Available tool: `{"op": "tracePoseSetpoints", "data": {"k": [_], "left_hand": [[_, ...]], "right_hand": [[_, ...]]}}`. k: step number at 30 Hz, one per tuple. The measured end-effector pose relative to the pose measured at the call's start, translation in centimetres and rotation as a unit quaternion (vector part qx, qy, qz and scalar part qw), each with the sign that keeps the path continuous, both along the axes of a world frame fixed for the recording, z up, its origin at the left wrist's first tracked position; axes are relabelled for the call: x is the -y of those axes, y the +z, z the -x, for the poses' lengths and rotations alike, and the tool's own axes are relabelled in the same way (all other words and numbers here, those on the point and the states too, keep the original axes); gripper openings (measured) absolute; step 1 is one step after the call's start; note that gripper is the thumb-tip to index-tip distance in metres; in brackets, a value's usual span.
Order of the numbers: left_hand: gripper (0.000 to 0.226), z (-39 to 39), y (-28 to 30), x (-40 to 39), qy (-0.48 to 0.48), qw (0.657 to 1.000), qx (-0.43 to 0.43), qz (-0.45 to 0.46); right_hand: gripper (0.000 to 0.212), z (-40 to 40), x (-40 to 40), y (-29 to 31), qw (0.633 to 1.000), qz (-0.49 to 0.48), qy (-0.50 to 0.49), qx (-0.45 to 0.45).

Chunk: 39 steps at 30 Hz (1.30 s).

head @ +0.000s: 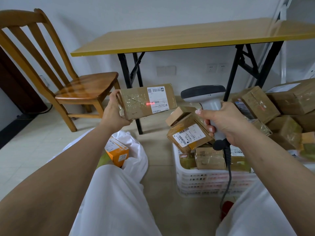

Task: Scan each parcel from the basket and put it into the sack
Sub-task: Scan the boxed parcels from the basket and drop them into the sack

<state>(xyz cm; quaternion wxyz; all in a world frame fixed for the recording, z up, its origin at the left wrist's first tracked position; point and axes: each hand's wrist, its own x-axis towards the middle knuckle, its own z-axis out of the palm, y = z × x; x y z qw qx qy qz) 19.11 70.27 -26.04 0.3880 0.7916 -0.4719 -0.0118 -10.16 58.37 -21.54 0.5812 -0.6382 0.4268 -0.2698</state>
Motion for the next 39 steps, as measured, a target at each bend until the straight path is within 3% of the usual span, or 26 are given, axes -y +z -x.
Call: {"op": "tracePoseSetpoints", "data": {"k": [31,39], "left_hand": [[0.108,-2.9,-1.9,-1.7,0.021,1.0,0.011,0.002],[0.109,-6.6,-2.8,-6.2,0.098,0.995,-0.016,0.03]], "right_hand": [[0.021,-2.1,-1.6,0.3,1.0,0.001,0.01,0.004],[0.021,-6.9,-3.2,-1.1,0.999,-0.021,0.049,0.003]]}}
